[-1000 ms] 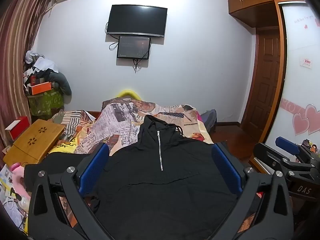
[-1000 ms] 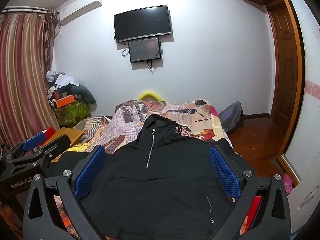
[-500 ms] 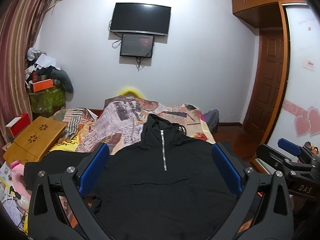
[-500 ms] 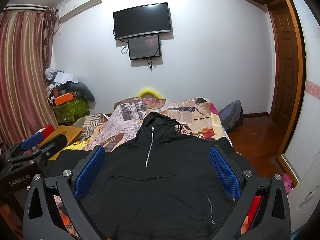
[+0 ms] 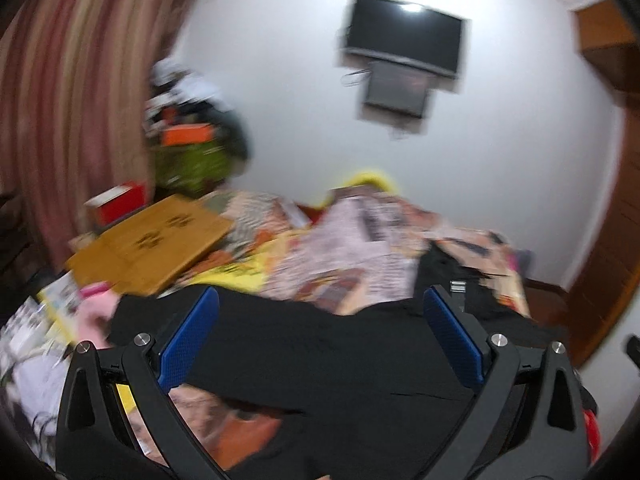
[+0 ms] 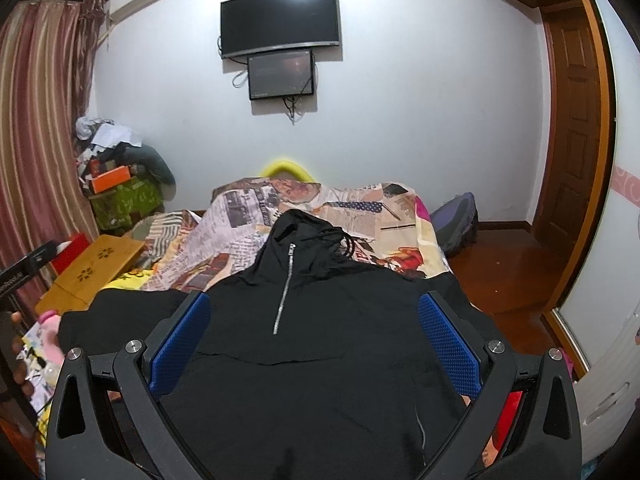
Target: Fold large clothes
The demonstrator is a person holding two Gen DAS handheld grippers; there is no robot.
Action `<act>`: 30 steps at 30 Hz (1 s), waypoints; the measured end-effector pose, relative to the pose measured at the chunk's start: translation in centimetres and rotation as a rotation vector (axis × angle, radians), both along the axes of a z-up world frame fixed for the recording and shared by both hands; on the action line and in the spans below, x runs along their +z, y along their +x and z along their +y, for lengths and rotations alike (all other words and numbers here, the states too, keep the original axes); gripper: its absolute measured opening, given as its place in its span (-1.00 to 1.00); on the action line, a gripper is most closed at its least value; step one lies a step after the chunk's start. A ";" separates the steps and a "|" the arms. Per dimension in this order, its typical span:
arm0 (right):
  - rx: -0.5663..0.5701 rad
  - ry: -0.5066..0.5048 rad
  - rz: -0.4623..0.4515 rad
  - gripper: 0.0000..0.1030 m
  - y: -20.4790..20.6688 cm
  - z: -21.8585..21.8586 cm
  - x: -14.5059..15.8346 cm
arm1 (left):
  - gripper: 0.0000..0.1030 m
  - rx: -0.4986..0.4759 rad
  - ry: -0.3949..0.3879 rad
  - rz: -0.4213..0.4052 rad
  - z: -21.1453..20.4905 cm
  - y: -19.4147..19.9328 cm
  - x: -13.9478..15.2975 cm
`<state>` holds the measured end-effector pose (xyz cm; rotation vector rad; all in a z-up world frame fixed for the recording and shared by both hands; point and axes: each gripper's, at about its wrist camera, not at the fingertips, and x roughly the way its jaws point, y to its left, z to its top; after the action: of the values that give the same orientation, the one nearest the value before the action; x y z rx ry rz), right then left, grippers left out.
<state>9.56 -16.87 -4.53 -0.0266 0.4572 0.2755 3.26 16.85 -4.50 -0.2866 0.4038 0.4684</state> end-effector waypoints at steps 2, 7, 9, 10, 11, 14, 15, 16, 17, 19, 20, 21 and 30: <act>-0.011 -0.015 0.014 1.00 0.9 0.3 -0.4 | 0.99 0.040 -0.033 0.032 2.5 0.2 -1.5; -0.036 -0.060 0.065 1.00 3.2 1.0 -1.7 | 0.99 0.166 -0.160 0.137 9.3 0.7 -6.7; -0.040 -0.070 0.092 1.00 3.9 1.3 -2.3 | 0.99 0.200 -0.244 0.176 12.2 0.5 -9.2; -0.043 -0.071 0.103 1.00 4.3 1.4 -2.6 | 0.99 0.214 -0.287 0.187 13.4 0.4 -10.3; -0.049 -0.069 0.119 1.00 4.6 1.4 -3.0 | 0.99 0.227 -0.341 0.196 14.9 0.1 -11.5; -0.062 -0.059 0.161 1.00 5.4 1.5 -3.8 | 0.99 0.248 -0.464 0.222 17.9 -0.8 -14.8; -0.060 -0.056 0.178 1.00 5.6 1.5 -4.1 | 0.99 0.251 -0.505 0.229 18.7 -1.0 -15.9; -0.058 -0.053 0.193 1.00 5.8 1.6 -4.3 | 0.99 0.254 -0.543 0.233 19.4 -1.1 -16.8; -0.056 -0.052 0.208 1.00 6.0 1.7 -4.6 | 0.92 0.258 -0.599 0.228 20.3 -1.4 -17.9; -0.055 -0.059 0.237 1.00 6.3 1.9 -5.2 | 0.80 0.246 -0.703 0.217 21.4 -1.8 -19.7; -0.054 -0.063 0.247 1.00 6.5 2.0 -5.4 | 0.75 0.245 -0.749 0.211 21.8 -1.9 -20.6; -0.053 -0.068 0.257 1.00 6.7 2.1 -5.7 | 0.72 0.248 -0.809 0.196 22.5 -2.2 -21.7; -0.051 -0.095 0.319 1.00 7.7 2.6 -7.0 | 0.42 0.318 -0.956 0.146 25.6 -2.3 -26.0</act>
<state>17.22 -14.26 -11.56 -0.0644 0.7865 0.2074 0.95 42.41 -30.51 -1.2608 0.7157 0.5844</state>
